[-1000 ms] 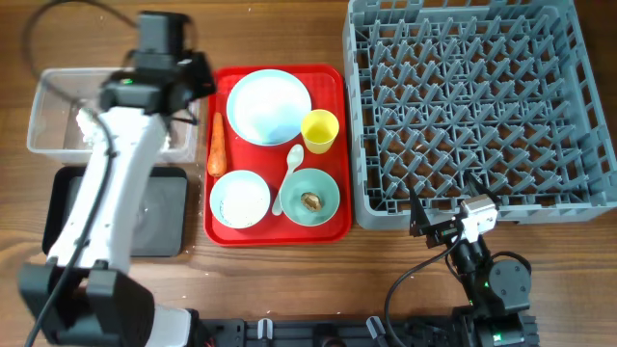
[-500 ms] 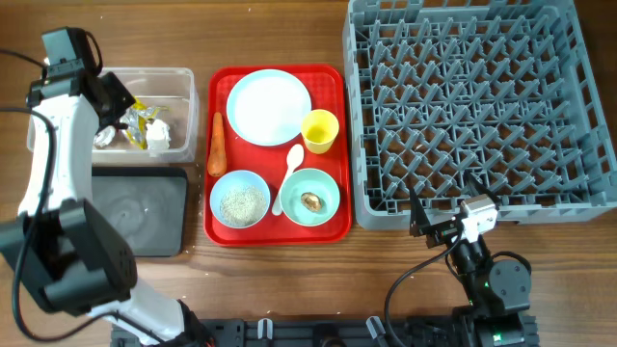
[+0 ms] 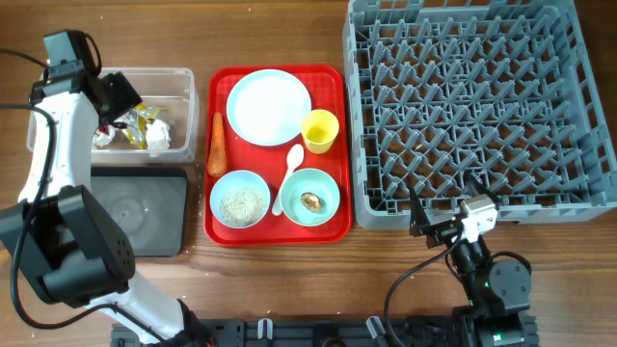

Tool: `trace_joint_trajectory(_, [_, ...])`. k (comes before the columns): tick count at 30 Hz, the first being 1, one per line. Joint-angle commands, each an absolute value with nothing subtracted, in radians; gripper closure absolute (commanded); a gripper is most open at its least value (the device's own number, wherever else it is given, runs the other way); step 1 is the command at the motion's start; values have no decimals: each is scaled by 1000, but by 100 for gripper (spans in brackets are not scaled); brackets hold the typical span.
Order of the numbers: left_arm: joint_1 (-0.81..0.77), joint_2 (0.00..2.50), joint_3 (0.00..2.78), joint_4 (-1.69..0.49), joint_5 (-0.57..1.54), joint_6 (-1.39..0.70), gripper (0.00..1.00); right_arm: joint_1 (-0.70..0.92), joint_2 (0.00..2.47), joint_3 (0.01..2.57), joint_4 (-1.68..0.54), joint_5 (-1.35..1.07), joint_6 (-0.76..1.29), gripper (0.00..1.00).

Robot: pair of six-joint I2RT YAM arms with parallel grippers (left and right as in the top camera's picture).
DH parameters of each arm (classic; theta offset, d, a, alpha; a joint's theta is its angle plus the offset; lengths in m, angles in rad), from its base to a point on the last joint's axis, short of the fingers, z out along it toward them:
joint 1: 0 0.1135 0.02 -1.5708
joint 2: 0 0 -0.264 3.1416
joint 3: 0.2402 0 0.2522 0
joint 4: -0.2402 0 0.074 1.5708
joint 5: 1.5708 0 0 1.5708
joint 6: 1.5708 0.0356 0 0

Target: Sort waste into correct bins and load items into the dishwasher rack

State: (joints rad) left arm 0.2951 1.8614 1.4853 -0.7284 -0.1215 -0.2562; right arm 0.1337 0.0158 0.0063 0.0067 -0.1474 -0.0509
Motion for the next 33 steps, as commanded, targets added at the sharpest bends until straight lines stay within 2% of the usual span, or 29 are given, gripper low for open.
trace_joint_trajectory(1, [302,1846,1491,-722,-31,-239,79,129,11,5,10,-133,-60,0])
trace_joint_trajectory(2, [302,1846,1491,-721,-3,-239,93,129,11,5,10,-133,-60,0])
trace_joint_trajectory(3, [300,1846,1491,-721,19,-239,96,129,11,5,10,-133,-60,0])
trace_joint_trajectory(5, [296,1846,1491,-722,37,-239,96,129,11,5,10,-133,-60,0])
trace_joint_trajectory(6, [291,1846,1491,-725,37,-238,86,129,11,5,10,-133,-60,0])
trace_joint_trajectory(8, [282,1846,1491,-727,36,-208,39,129,11,5,10,-133,-60,0])
trace_joint_trajectory(13, [255,1832,1491,-725,36,-186,32,129,11,5,10,-133,-60,0])
trace_joint_trajectory(19, [197,1732,1491,-751,37,-187,32,129,11,5,10,-133,-60,0])
trace_joint_trajectory(28, [-10,1595,1491,-968,41,-313,30,129,11,5,10,-133,-60,0])
trace_joint_trajectory(30, [-67,1599,1491,-1003,64,-323,20,129,11,5,10,-133,-60,0])
trace_joint_trajectory(31, [-92,1600,1491,-1023,79,-323,4,129,11,5,10,-133,-60,0])
trace_joint_trajectory(33, [-135,1601,1491,-1052,107,-323,0,129,11,5,10,-133,-60,0])
